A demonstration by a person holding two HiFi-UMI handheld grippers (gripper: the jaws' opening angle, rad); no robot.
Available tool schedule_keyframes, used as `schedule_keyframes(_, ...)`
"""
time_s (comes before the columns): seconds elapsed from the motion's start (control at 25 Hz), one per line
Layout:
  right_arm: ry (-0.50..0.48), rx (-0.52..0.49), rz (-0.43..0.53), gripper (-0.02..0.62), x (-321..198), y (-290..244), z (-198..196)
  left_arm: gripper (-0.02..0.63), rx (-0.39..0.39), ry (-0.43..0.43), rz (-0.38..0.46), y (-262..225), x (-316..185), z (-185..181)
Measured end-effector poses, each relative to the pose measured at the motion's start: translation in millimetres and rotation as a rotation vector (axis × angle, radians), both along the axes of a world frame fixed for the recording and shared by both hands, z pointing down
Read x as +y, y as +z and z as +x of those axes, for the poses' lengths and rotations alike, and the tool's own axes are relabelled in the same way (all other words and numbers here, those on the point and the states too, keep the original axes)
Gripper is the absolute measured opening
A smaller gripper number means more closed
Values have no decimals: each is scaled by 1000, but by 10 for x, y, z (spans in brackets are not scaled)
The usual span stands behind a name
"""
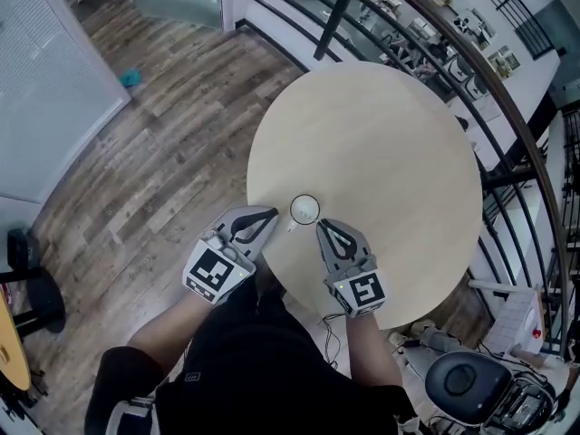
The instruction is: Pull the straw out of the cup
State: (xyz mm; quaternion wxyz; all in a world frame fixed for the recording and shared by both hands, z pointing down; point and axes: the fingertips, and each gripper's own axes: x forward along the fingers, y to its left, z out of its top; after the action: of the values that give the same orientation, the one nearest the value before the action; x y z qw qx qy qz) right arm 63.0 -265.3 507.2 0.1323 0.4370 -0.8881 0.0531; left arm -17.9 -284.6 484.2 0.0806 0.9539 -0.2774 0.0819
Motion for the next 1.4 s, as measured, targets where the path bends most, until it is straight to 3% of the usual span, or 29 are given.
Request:
schedule_keyframes(0.16, 35, -1, 7, 39, 44, -220, -36, 8, 22, 50, 6, -140, 62, -8)
schedule_keyframes(0.52, 98, -134, 5, 39, 334, -747, 83, 8, 30, 122, 0, -359, 277, 94)
schedule_keyframes(1.0, 117, -203, 85, 39, 984, -1447, 814, 8, 2, 135, 71, -825, 573, 655)
schedule_keyframes(1.4, 136, -290, 122, 39, 1311, -1610, 1407, 8, 11, 175, 85, -1039, 824, 1218)
